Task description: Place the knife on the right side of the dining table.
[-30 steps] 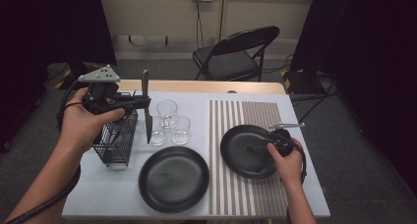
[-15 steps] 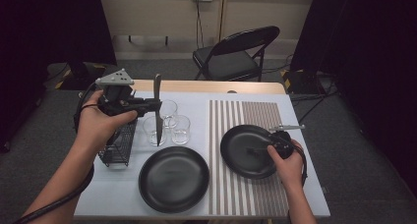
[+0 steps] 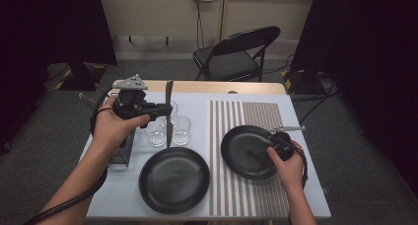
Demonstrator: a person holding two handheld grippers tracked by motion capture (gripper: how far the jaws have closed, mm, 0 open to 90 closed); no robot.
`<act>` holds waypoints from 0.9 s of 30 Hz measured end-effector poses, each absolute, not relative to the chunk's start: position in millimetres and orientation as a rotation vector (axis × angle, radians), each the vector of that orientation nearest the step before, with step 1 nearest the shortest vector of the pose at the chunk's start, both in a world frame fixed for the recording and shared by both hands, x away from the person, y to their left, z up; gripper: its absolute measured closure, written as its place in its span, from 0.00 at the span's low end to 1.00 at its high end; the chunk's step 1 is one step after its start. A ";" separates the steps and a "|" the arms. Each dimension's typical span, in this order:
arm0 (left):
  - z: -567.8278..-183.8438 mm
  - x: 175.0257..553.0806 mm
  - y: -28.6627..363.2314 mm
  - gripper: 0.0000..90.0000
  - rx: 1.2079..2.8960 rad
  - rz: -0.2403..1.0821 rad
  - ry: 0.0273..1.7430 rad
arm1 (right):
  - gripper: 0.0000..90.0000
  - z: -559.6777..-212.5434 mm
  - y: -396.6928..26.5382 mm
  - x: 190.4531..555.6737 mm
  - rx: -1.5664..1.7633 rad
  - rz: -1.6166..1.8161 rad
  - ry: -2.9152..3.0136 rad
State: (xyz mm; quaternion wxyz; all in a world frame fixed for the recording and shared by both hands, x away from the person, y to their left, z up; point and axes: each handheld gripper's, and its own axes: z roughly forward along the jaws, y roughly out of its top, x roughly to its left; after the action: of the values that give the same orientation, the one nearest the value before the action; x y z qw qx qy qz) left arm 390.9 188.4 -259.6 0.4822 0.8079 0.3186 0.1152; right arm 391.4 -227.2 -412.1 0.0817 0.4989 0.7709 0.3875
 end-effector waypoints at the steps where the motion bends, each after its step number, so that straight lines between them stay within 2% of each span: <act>1: -260.3 391.1 187.9 0.93 1.969 0.283 0.778 | 0.24 -411.8 -226.2 391.3 1.493 1.152 2.308; 27: -279.5 398.7 163.3 0.93 1.987 0.278 0.779 | 0.24 -402.1 -212.9 392.0 1.424 1.144 2.340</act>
State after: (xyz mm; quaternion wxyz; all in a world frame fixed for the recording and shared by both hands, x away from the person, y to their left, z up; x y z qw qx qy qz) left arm 398.7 163.3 -279.5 0.4746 0.8125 0.3187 0.1137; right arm 392.0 -212.9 -402.1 0.0867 0.4779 0.7853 0.3839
